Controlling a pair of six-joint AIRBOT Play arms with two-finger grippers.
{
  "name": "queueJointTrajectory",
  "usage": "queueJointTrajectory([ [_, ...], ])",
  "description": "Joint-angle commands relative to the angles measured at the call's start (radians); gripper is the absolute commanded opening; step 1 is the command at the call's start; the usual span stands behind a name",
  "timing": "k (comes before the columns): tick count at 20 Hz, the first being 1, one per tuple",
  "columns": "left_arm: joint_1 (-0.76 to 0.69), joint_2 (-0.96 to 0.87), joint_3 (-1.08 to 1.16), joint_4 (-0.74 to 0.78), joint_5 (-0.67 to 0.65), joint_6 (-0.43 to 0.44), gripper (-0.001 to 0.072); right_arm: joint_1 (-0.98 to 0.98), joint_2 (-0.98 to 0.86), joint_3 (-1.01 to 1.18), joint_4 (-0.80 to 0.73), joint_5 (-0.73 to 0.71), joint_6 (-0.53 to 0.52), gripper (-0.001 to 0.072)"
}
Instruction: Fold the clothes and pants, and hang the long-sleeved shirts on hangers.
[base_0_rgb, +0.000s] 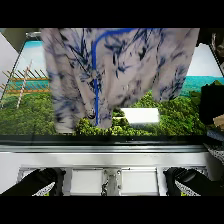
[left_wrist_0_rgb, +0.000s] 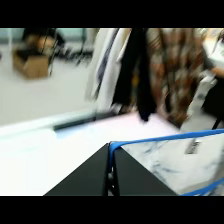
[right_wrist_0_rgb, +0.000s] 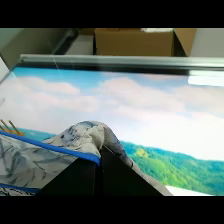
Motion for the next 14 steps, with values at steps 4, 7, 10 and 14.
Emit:
queueJointTrajectory([
  [4,0.116,0.02,-0.433,0.008,-0.322,-0.063,0.0015,0.07,-0.076,-0.279,-0.051,0.275,0.05,0.0014],
  [7,0.08,0.106,-0.775,0.002,-0.299,-0.069,0.0014,0.172,-0.077,-0.465,-0.054,0.275,0.144,0.0014],
  [10,0.045,0.166,-1.017,-0.097,-0.251,-0.072,0.0014,0.23,-0.09,-0.567,-0.054,0.275,0.196,0.0015],
  [14,0.003,0.182,-1.128,-0.144,-0.143,-0.073,0.0015,0.253,-0.129,-0.59,-0.053,0.274,0.197,0.0015],
])
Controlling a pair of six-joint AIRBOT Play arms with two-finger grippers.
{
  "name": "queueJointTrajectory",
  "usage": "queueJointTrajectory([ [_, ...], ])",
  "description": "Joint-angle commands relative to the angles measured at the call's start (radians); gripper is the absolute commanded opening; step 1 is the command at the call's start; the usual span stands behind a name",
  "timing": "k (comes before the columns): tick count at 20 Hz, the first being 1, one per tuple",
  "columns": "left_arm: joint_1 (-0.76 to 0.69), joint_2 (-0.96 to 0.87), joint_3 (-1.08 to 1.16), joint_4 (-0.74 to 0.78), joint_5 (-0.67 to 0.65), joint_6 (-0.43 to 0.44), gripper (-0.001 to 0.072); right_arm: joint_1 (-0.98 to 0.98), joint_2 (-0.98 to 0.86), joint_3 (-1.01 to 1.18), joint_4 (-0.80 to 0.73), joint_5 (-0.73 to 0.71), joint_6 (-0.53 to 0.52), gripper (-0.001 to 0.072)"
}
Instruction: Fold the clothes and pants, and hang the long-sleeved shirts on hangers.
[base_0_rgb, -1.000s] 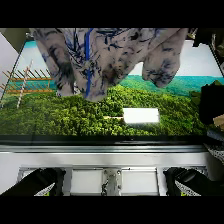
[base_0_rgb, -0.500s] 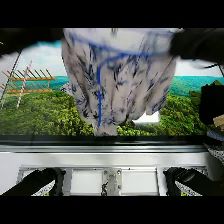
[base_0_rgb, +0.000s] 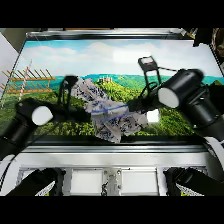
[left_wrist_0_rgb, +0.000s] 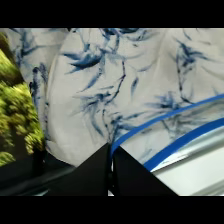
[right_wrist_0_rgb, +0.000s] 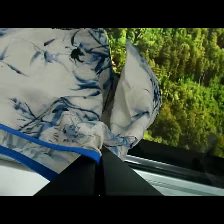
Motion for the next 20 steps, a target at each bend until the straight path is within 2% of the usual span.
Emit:
queueJointTrajectory([
  [1,-0.025,0.02,-0.104,-0.045,0.084,-0.003,0.0014,0.026,-0.031,-0.037,0.003,0.006,0.022,0.0015],
  [6,-0.025,0.02,-0.037,-0.042,0.123,0.016,0.0014,0.026,-0.04,-0.037,0.004,0.002,0.022,0.0016],
  [9,-0.026,0.02,-0.024,-0.051,0.074,0.024,0.0016,0.026,-0.04,-0.037,0.004,0.002,0.022,0.0016],
  [10,-0.026,0.02,-0.024,-0.052,0.045,0.024,0.016,0.026,-0.04,-0.037,0.004,0.002,0.022,0.0016],
  [11,-0.026,0.02,-0.024,-0.053,0.019,0.024,0.0517,0.026,-0.04,-0.037,0.005,0.002,0.022,0.0016],
  [12,-0.025,0.02,-0.023,-0.053,0.003,0.024,0.0718,0.026,-0.04,-0.037,0.005,0.002,0.022,0.0016],
  [16,0.031,0.02,-0.01,-0.052,-0.003,0.036,0.0717,0.026,-0.04,-0.037,0.008,0.002,0.021,0.0019],
  [20,0.202,0.02,0.079,-0.048,-0.003,0.119,0.0717,0.026,-0.04,-0.037,0.011,0.003,0.021,0.0019],
])
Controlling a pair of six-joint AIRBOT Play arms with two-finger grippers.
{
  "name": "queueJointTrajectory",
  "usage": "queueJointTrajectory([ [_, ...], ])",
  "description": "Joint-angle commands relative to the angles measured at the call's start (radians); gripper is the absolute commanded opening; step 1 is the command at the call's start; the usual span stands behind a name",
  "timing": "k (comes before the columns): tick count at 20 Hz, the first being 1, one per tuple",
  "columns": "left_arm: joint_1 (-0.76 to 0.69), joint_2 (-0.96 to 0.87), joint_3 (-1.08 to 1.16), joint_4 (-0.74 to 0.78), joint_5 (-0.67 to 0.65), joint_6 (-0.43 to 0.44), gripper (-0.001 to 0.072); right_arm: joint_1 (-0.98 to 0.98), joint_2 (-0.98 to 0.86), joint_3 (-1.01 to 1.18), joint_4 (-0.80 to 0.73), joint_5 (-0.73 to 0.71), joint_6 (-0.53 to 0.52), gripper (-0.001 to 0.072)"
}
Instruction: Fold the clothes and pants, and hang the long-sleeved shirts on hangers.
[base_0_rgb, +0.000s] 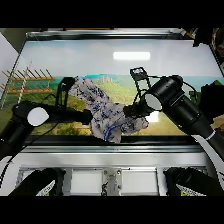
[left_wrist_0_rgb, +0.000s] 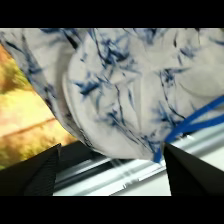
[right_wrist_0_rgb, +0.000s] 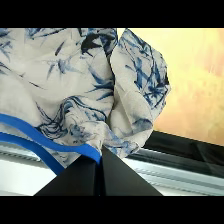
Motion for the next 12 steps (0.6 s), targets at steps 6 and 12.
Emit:
queueJointTrajectory([
  [6,0.473,-0.089,0.149,0.175,0.026,0.145,0.0717,0.001,-0.002,0.0,0.003,0.001,0.0,0.0019],
  [12,0.674,-0.343,0.255,0.408,0.154,0.159,0.0716,0.001,-0.008,0.0,0.003,0.001,0.0,0.0019],
])
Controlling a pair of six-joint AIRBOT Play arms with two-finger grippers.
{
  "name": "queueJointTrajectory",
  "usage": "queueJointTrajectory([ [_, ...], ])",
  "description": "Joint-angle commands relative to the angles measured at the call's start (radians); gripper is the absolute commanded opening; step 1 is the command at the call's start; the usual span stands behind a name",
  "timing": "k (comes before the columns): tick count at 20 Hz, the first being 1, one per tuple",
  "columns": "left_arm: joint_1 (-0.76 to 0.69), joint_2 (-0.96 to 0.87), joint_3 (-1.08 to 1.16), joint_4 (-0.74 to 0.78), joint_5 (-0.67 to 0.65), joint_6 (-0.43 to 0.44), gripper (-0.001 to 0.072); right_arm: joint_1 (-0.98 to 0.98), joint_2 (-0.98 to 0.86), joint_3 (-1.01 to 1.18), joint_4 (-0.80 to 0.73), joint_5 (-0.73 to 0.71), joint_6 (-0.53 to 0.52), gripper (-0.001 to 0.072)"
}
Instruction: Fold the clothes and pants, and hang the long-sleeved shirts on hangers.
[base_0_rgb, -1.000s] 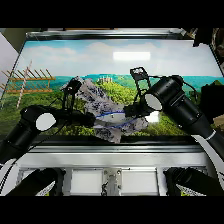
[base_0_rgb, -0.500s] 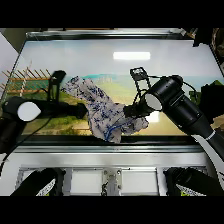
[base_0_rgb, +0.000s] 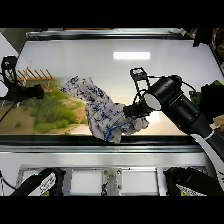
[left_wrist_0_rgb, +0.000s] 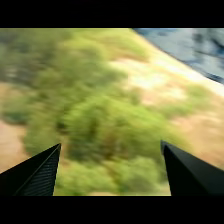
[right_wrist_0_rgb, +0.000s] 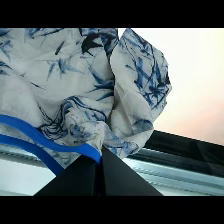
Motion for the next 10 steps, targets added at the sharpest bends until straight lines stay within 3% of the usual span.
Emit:
queueJointTrajectory([
  [1,0.113,-0.152,0.077,0.14,0.103,0.013,0.0717,0.001,-0.002,0.0,0.001,0.0,0.0,0.0019],
  [10,0.286,-0.575,0.378,0.145,0.159,0.06,0.0717,0.001,-0.004,0.0,0.0,0.0,0.0,0.0019],
])
